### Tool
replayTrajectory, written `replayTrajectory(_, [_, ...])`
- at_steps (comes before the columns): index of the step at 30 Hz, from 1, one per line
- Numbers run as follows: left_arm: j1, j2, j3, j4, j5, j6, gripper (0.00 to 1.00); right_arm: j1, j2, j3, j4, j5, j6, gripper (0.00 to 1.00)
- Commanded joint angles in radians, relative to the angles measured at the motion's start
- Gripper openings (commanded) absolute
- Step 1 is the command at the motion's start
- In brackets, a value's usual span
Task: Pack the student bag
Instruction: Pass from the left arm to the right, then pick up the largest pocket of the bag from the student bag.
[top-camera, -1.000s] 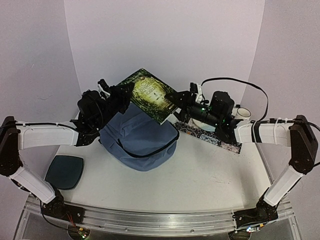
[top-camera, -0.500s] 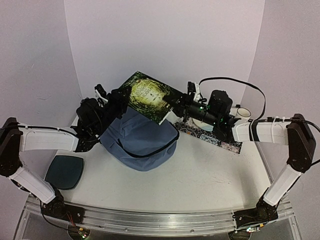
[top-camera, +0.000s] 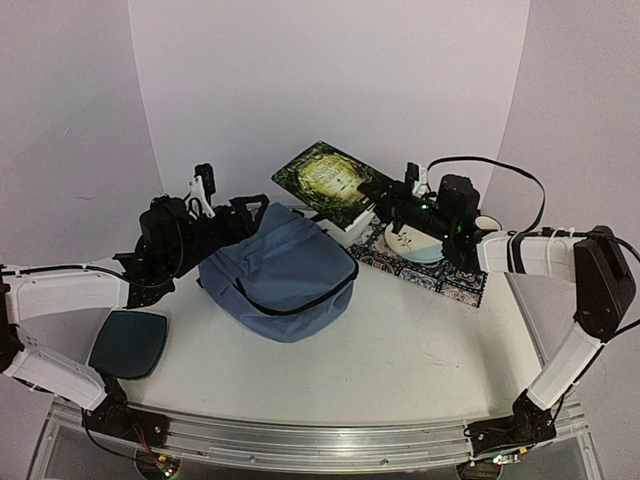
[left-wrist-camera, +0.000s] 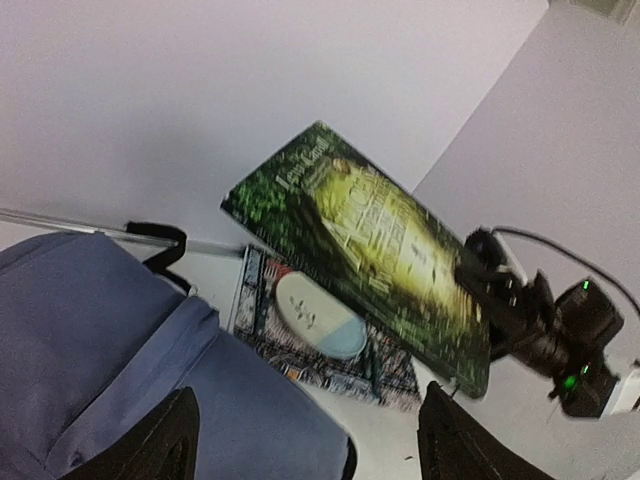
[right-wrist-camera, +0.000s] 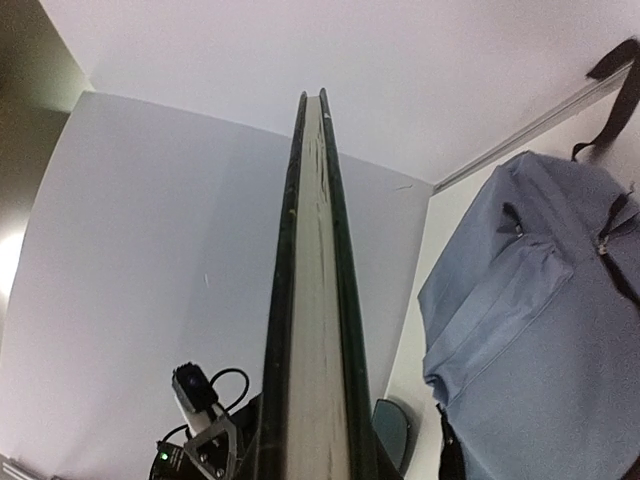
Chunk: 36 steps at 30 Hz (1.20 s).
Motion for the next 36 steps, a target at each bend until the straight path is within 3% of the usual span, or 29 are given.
replayTrajectory(1, [-0.013, -0.01, 0.086, -0.309, 0.113, 0.252, 0.77, -0.048, -0.113, -0.006, 0.092, 0.018, -0.026, 0.0])
replayTrajectory(5, [-0.08, 0.047, 0.167, -0.523, 0.086, 0.397, 0.8, -0.084, -0.15, -0.036, 0.048, 0.034, -0.038, 0.0])
replayTrajectory(10, [-0.199, 0.133, 0.236, -0.649, -0.011, 0.519, 0.83, -0.109, -0.193, -0.085, 0.009, 0.06, -0.043, 0.0])
replayTrajectory(28, [-0.314, 0.457, 0.439, -0.736, -0.175, 0.703, 0.85, -0.117, -0.337, -0.198, -0.135, 0.117, -0.089, 0.0])
replayTrajectory(36, [-0.315, 0.578, 0.532, -0.79, -0.36, 0.742, 0.81, -0.118, -0.357, -0.209, -0.154, 0.126, -0.099, 0.0])
